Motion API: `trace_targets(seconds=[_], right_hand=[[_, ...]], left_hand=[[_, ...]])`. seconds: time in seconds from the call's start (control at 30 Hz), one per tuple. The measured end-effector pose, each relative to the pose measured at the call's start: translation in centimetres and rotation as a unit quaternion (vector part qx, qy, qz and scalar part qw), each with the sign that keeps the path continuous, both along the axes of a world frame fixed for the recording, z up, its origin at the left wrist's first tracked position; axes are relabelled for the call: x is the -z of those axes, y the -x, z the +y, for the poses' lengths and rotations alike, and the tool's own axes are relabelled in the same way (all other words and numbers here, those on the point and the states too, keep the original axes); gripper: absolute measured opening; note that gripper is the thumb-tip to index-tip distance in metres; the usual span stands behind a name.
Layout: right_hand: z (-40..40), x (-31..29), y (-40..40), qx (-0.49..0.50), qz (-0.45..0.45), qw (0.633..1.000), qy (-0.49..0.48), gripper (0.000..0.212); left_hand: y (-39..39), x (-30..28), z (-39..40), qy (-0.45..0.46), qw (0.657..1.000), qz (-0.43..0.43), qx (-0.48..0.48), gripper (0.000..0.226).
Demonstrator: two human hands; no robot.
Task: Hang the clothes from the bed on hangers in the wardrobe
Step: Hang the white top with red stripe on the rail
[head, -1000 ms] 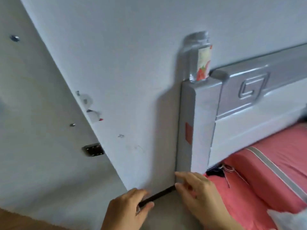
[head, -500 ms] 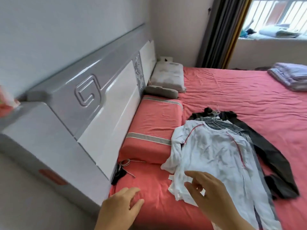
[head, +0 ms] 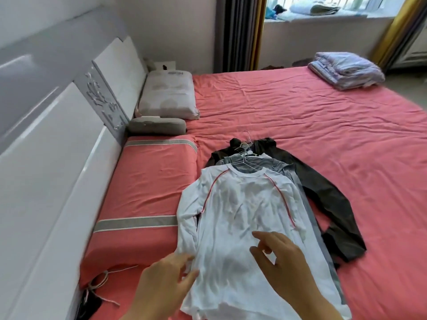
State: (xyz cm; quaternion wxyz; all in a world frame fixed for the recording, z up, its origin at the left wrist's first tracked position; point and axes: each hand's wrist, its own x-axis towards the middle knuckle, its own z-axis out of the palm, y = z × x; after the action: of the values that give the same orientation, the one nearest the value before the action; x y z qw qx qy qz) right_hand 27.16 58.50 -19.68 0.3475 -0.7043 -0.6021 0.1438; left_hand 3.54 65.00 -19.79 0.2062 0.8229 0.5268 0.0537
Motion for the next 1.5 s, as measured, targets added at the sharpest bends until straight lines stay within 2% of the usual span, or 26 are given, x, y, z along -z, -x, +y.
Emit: trace_targets(seconds=[0.27,0.43,0.57,0.6,0.73,0.83,1.03,1.17,1.27,1.37,1.5], right_hand=[[11.3,6.8,-12.5,-0.002,0.038,0.995,0.096,0.041],[17.9,12.5,-19.1,-0.013,0.038,0.987,0.156,0.034],[22.2,16.3,-22.8,0.0,0.034,0.981,0.189,0.034],[24.5,19.2,-24.9,0.003,0.034,0.978,0.206,0.037],[29.8,23.5,-28.0,0.043,0.0,0.971,0.234,0.042],[34.0,27.7,-29.9,0.05,-0.072,0.963,0.256,0.043],[37.8,31.5,-31.4,0.033,-0.173,0.919,0.353,0.084],[38.0,31.5,-31.4,0.031,-0.195,0.929,0.314,0.088],[37.9,30.6,-31.4,0.049,-0.164,0.941,0.291,0.075],[37.2,28.7,-31.0,0.061,-0.182,0.948,0.254,0.063],[35.1,24.8,-29.4,0.082,-0.185,0.967,0.156,0.063]], left_hand=[[-12.8,4.4,11.6,0.093,0.994,0.048,-0.011,0.036],[-20.0,8.3,17.6,0.127,0.989,0.073,-0.012,0.035],[-22.8,10.3,20.2,0.141,0.986,0.09,-0.013,0.033],[-24.3,13.0,21.8,0.149,0.984,0.094,-0.017,0.033],[-25.5,15.1,23.8,0.167,0.98,0.105,-0.02,0.032],[-26.4,17.8,25.6,0.17,0.979,0.11,-0.036,0.032],[-26.4,20.3,27.4,0.15,0.983,0.093,-0.055,0.031],[-25.7,20.1,27.7,0.145,0.984,0.085,-0.053,0.032],[-24.9,19.1,27.6,0.129,0.987,0.079,-0.051,0.032],[-23.9,17.5,27.3,0.107,0.991,0.061,-0.06,0.031],[-21.9,15.1,26.8,0.081,0.994,0.043,-0.053,0.032]])
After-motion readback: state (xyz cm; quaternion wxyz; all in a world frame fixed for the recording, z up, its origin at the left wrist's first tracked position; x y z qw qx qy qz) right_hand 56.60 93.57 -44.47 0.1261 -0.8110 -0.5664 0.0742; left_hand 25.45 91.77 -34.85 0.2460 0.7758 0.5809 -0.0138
